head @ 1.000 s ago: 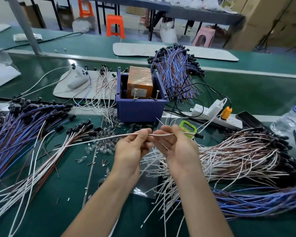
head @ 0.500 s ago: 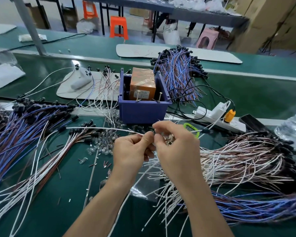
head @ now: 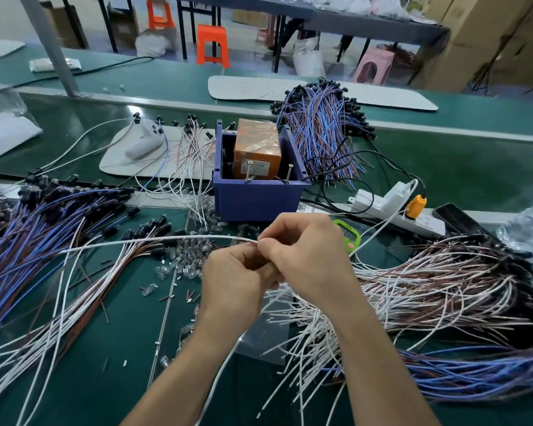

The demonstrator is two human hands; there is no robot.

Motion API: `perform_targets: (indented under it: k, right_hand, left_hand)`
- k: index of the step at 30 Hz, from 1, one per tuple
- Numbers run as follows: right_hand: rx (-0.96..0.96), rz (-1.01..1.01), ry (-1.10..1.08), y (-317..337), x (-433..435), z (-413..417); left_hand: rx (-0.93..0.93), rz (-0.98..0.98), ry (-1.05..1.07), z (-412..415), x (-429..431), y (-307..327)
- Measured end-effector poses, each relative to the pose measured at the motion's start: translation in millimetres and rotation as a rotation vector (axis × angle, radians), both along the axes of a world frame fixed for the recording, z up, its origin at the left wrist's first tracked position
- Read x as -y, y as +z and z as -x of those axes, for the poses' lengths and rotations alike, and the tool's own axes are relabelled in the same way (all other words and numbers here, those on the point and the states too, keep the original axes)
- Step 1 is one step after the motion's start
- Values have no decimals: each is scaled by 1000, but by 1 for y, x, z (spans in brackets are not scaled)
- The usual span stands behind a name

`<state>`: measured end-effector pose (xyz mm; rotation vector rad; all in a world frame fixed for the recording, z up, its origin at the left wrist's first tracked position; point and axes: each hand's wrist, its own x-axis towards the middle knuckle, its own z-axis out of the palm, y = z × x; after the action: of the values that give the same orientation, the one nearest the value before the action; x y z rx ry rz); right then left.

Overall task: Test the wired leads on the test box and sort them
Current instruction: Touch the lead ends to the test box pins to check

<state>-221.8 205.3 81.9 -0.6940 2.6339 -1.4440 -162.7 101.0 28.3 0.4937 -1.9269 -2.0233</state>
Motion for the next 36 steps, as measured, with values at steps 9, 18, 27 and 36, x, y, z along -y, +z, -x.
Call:
perform_targets:
  k: [9,18,27,36]
  right_hand:
    - [-59,-26,9,-13,-6,4]
    - [-157,-12,44,-27,-4,-8]
    - [159,373,-69,-17,-29,6]
    - [-37,71,-7,42,-57,56]
  left_hand:
    - [-85,-262,164,-12,44,12]
    - [-60,-518,312,-6,63,12]
    - [-31,-513,436,-3,72,1]
    - [-151,-94,364,0,76,12]
